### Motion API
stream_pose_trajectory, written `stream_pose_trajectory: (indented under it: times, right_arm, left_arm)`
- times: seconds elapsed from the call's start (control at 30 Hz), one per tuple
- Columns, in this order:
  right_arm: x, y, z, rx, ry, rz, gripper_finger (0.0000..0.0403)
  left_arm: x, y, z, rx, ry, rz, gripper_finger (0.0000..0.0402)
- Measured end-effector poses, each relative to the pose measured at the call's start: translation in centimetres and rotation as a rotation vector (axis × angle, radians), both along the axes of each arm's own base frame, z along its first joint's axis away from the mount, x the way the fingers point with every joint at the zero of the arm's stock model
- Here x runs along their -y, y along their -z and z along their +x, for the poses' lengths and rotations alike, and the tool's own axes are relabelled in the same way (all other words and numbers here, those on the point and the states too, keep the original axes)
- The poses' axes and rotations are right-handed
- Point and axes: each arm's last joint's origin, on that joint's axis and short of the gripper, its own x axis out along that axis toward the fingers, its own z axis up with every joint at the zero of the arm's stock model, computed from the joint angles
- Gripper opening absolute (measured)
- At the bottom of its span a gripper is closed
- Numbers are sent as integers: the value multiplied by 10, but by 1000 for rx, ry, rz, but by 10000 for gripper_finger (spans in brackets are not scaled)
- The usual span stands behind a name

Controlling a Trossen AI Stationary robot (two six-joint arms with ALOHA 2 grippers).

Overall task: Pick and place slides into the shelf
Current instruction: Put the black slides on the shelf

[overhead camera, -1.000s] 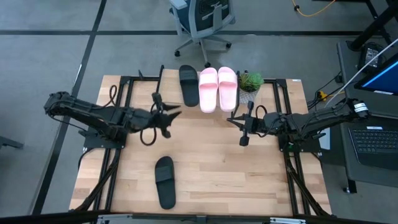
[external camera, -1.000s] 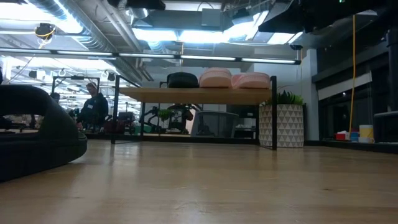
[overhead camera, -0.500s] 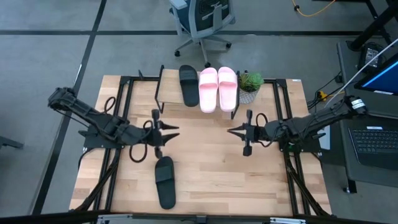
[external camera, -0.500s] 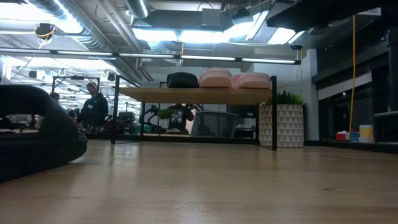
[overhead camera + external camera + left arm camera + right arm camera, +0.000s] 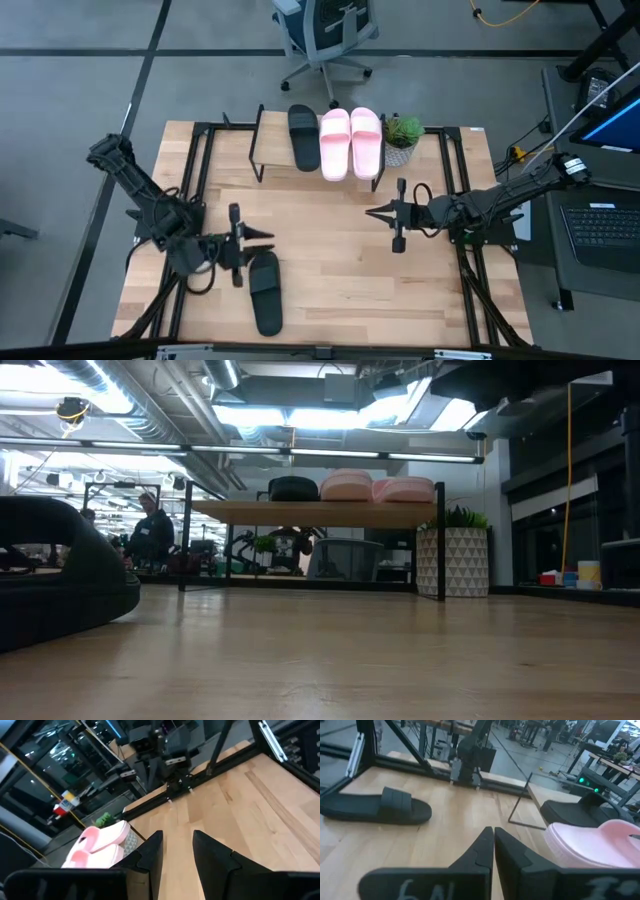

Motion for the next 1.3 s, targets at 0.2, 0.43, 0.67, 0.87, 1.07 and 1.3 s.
stream_pose_trajectory:
  times: [0.2, 0.43, 0.67, 0.87, 1.07, 1.3]
  right_arm:
    - [-3, -1, 1, 19, -8, 12, 17]
    - [-13, 7, 7, 4, -40, 20, 17]
    - [-23, 20, 19, -14, -53, 63, 17]
    - [-32, 32, 32, 7, -63, 80, 17]
    - [-36, 37, 40, 53, -64, 98, 17]
    - [-36, 38, 43, 79, -52, 101, 17]
  left_arm:
    - [25, -25, 5, -79, -7, 13, 98]
    - [48, -37, 10, -233, 10, -144, 98]
    - [81, -23, 20, -433, -77, -235, 98]
    - [111, -3, 31, -609, -186, -309, 98]
    - [132, 25, 36, -713, -249, -310, 98]
    - [141, 55, 46, -750, -341, -281, 98]
